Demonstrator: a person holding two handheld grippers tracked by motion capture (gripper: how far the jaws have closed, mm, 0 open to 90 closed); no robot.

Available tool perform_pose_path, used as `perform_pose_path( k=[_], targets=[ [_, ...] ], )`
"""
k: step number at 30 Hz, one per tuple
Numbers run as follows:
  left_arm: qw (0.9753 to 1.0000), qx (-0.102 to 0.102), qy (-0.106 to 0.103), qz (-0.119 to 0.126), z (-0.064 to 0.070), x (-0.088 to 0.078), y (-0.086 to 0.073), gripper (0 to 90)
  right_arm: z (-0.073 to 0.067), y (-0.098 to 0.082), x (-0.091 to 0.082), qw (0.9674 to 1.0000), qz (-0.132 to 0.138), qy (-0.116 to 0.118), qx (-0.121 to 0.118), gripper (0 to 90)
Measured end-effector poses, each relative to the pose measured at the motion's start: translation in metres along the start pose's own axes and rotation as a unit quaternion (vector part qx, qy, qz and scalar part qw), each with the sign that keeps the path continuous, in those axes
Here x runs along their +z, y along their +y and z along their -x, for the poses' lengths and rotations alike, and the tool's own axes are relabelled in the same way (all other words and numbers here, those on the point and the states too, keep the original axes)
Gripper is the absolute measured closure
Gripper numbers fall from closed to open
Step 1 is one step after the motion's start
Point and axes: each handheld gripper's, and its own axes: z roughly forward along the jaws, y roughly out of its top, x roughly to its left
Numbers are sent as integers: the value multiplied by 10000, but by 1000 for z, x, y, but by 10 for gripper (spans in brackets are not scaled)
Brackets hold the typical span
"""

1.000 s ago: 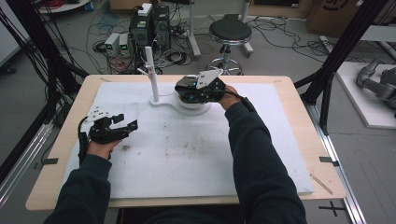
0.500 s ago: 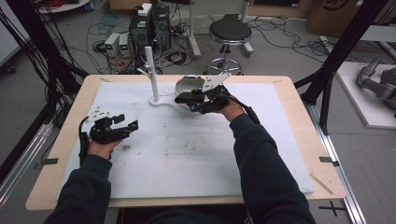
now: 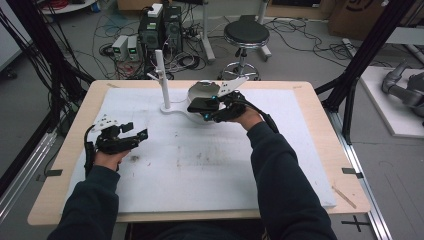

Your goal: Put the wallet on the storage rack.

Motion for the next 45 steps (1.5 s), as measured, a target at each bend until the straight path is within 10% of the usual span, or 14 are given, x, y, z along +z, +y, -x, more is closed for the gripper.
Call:
perform_pose_path(
  k=[27,33,45],
  targets=[
    [10000,4,9,-34,0,0,0,276,6,-4,4,9991,-87,0,409,377],
    [10000,5,5,-41,1,1,0,276,7,-7,-9,9983,-246,-111,507,343],
    [9995,179,-206,156,4,1,1,216,-14,-42,-70,9929,318,-804,821,268]
  ],
)
